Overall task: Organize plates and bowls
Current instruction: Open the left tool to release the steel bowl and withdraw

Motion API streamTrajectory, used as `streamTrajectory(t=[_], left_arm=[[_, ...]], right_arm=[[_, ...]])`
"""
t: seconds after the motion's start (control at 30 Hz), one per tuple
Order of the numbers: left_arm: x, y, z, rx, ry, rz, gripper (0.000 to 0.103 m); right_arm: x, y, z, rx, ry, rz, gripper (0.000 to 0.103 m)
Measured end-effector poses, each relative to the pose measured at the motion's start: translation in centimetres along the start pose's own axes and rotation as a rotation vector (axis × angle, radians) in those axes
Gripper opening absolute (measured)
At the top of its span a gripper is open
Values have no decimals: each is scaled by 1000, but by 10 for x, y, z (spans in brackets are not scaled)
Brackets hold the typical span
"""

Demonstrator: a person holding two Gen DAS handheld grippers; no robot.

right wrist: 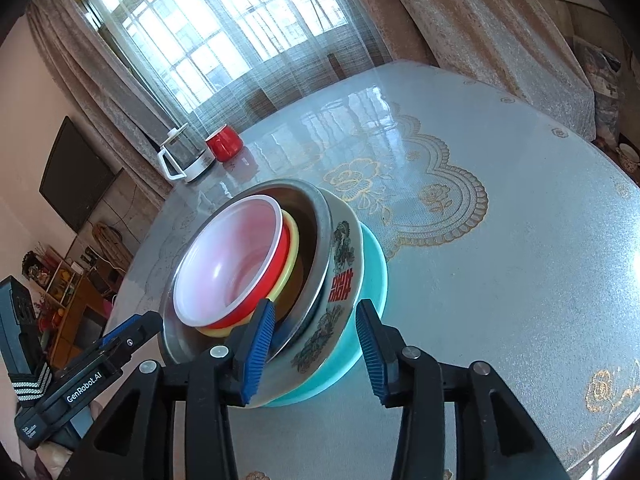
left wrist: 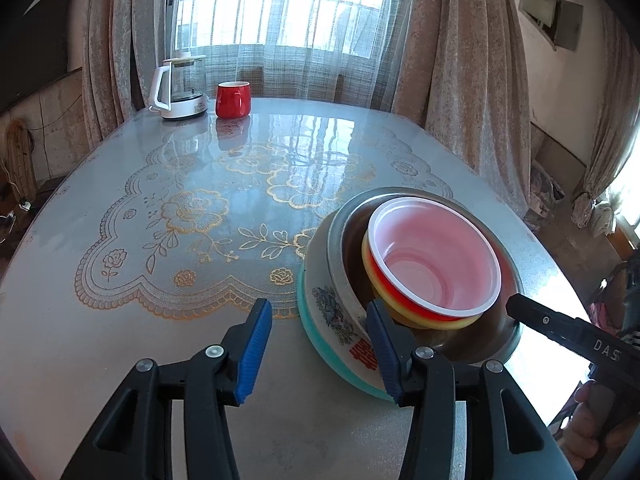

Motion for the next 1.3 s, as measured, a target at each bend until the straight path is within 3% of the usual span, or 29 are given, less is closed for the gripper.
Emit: streamTrajectory(t=[0.5, 0.97, 1.3], left_arm=[[0, 9, -14, 2, 18, 32, 52], [-19, 1, -19, 49, -34, 81, 54], [-33, 5, -23, 56, -79, 150, 62]], right_arm=[[3, 4, -6, -4, 16, 0, 45], [2, 8, -9, -37, 2, -30, 45], [-8, 20, -15, -98, -34, -63, 45]])
Point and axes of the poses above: each gripper's, at about its wrist camera, not at the fingertips, and x roughly the way its jaws point, y to its left, z to its top, the point moved 9 cm from there along x, roughly the way its jaws point, and after that the axes turned 5 degrees about x, right-handed, at the moved point
